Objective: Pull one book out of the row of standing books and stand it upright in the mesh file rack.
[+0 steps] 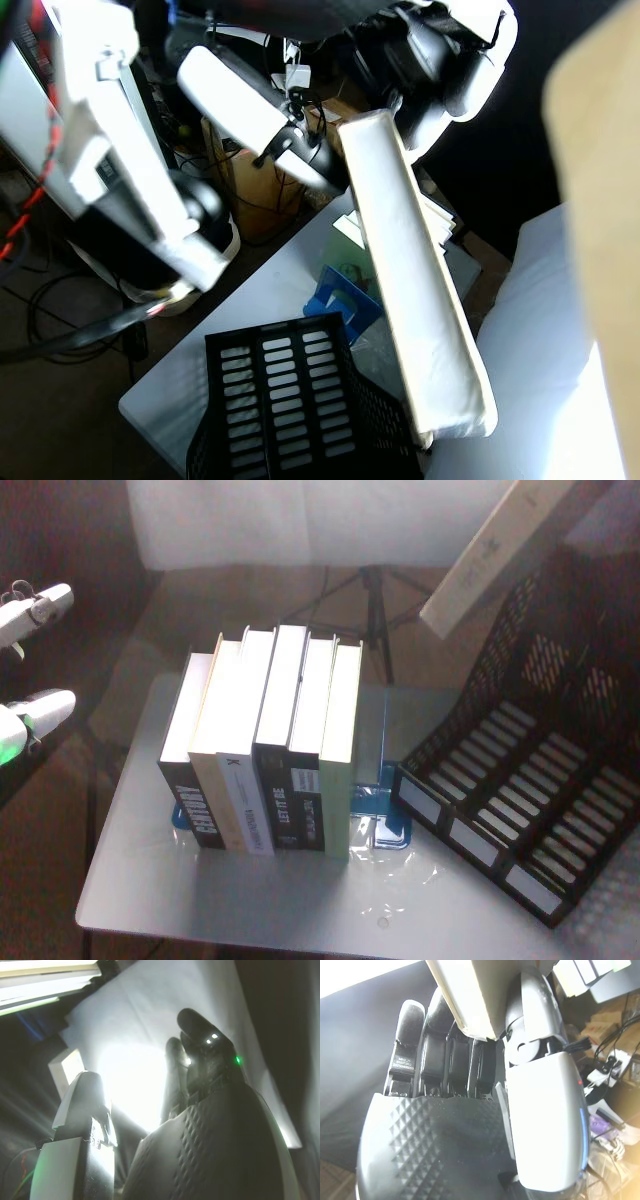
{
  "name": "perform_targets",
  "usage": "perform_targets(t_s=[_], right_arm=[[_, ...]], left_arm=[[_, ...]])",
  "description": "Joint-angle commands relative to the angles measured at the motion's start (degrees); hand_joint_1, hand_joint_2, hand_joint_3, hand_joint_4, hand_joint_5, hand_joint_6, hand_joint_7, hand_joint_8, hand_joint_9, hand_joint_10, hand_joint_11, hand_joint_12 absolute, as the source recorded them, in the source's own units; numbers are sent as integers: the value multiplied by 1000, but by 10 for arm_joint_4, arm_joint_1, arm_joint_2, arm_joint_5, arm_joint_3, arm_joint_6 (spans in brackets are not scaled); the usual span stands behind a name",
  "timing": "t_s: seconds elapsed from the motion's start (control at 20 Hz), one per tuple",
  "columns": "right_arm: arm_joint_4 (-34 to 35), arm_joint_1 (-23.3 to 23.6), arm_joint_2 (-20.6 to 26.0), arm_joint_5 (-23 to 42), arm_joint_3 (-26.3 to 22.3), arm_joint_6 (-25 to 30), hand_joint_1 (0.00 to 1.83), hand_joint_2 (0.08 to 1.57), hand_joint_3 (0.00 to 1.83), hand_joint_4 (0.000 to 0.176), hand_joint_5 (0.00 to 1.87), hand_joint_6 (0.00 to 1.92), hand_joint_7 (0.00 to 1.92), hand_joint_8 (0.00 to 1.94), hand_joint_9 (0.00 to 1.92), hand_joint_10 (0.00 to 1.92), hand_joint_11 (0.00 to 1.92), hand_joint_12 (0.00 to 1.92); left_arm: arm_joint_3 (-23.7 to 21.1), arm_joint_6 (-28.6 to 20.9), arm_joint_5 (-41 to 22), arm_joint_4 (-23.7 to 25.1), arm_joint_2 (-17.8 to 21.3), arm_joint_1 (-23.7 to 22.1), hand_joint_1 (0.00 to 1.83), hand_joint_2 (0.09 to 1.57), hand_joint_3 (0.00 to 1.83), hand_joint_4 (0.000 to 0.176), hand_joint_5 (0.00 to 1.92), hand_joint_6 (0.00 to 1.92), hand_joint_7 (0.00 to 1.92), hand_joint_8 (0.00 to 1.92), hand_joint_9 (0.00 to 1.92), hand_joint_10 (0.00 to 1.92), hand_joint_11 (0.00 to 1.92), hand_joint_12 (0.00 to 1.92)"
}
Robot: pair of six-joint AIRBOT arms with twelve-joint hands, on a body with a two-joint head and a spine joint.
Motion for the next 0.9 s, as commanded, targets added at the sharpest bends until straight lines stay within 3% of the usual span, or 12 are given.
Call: perform_targets(t_s=[0.0, 0.2, 0.25, 0.3, 0.35, 0.4, 0.5, 0.55, 0.6, 0.65, 0.8, 0.85], right_arm=[[-16, 11, 9, -46, -1, 7, 1352, 1198, 0, 0, 756, 1305, 861, 1191, 762, 1475, 505, 1885], [-35, -1, 11, -41, 0, 25, 1353, 1194, 0, 0, 753, 1293, 869, 1183, 764, 1479, 508, 1903], [-36, -10, 12, -42, -1, 26, 1342, 1217, 5, 0, 763, 1287, 816, 1293, 663, 1577, 374, 1917], [-36, -16, 12, -43, 0, 27, 1343, 1228, 11, 0, 734, 1142, 781, 1407, 709, 1710, 642, 1920], [-36, -23, 12, -43, 1, 28, 1351, 1217, 8, 0, 741, 1096, 794, 1382, 764, 1686, 725, 1921], [-37, -28, 11, -43, 1, 28, 1350, 1217, 7, 0, 689, 1222, 810, 1307, 762, 1620, 689, 1913], [-37, -44, 6, -44, 5, 29, 1354, 1207, 0, 0, 679, 1245, 836, 1239, 802, 1544, 706, 1825], [-37, -51, 5, -44, 7, 31, 1237, 1228, 10, 0, 724, 1328, 782, 1408, 1052, 1846, 1046, 1902], [-37, -60, 2, -44, 9, 33, 1220, 1237, 9, 0, 718, 1193, 806, 1543, 955, 1823, 919, 1917], [-37, -67, 0, -44, 10, 35, 1330, 1212, 3, 0, 730, 1081, 832, 1392, 829, 1664, 622, 1920], [-37, -93, -7, -55, 13, 40, 1357, 1201, 0, 0, 717, 1144, 833, 1268, 817, 1552, 837, 1784], [-37, -102, -14, -59, 17, 40, 1357, 1199, 0, 0, 727, 1152, 843, 1255, 801, 1553, 790, 1793]], left_arm=[[-1, -1, -65, -9, 1, -3, 797, 1384, 0, 0, 168, 12, 248, 3, 0, 577, 0, 1558], [-3, -1, -66, -11, 1, -3, 823, 1383, 0, 0, 170, 11, 253, 4, 7, 582, 0, 1559], [-5, -1, -66, -12, 1, -3, 829, 1377, 0, 0, 170, 6, 249, 1, 37, 531, 0, 1433], [-5, -1, -65, -13, 1, -3, 856, 1367, 0, 0, 174, 3, 242, 3, 68, 456, 0, 1292], [-6, 0, -64, -13, 1, -5, 864, 1364, 0, 0, 173, 1, 240, 1, 99, 369, 0, 1216], [-7, 0, -63, -13, 1, -5, 863, 1360, 0, 0, 171, 0, 227, 0, 146, 233, 0, 1181], [-8, 0, -63, -13, 1, -5, 840, 1358, 0, 0, 167, 0, 252, 4, 194, 204, 0, 1310], [-8, 0, -63, -14, 1, -5, 838, 1355, 0, 0, 174, 4, 261, 7, 198, 204, 0, 1326], [-10, 0, -64, -14, 2, -5, 827, 1357, 0, 0, 175, 3, 251, 2, 192, 199, 0, 1299], [-11, 0, -65, -14, 2, -5, 833, 1354, 0, 0, 182, 4, 252, 2, 198, 201, 0, 1301], [-13, 1, -65, -15, 3, -5, 830, 1353, 0, 0, 184, 1, 222, 1, 216, 185, 0, 1321], [-13, 1, -67, -17, 4, -5, 839, 1348, 0, 0, 192, 3, 240, 6, 239, 190, 0, 1402]])
